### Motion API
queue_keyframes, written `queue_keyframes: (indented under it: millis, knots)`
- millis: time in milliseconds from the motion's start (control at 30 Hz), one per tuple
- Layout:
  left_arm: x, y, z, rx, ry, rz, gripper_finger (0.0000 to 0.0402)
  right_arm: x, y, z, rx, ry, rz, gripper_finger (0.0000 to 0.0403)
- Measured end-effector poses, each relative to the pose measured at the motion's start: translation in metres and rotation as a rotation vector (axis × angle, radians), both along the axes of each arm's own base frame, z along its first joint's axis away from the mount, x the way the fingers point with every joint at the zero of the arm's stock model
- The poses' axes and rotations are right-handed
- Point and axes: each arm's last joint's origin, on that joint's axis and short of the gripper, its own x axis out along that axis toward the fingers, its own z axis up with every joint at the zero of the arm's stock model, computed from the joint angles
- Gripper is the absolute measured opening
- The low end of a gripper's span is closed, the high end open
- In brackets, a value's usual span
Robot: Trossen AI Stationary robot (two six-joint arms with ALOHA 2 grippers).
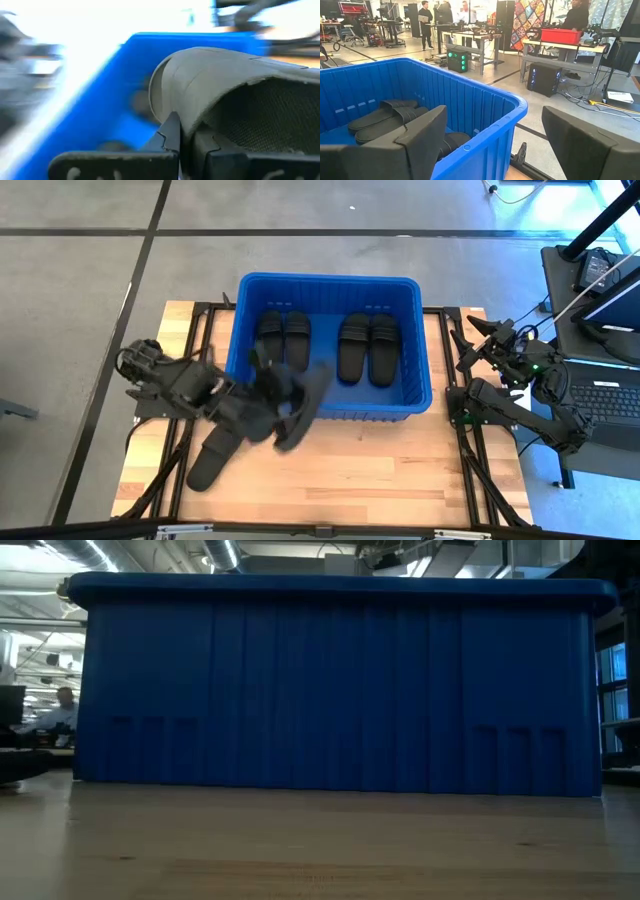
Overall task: Pick and place slides into bin
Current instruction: Put the black slide into the blue bin
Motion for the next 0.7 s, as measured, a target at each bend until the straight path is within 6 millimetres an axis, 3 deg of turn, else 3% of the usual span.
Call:
queue_keyframes:
  millis: [133, 433, 700]
  knots:
    - [0.009, 0.036, -0.008, 0.126, 0.092, 0.166, 0.0002, 0.0, 0.0, 0.0, 0.0, 0.0, 0.0, 0.0327]
    - [0.037, 0.114, -0.04, 0.155, 0.371, 0.39, 0.0002, 0.0, 0.0, 0.0, 0.0, 0.0, 0.0, 0.0327]
    - [0.058, 0.152, -0.081, 0.24, 0.648, 0.366, 0.0002, 0.0, 0.0, 0.0, 0.0, 0.0, 0.0, 0.0327]
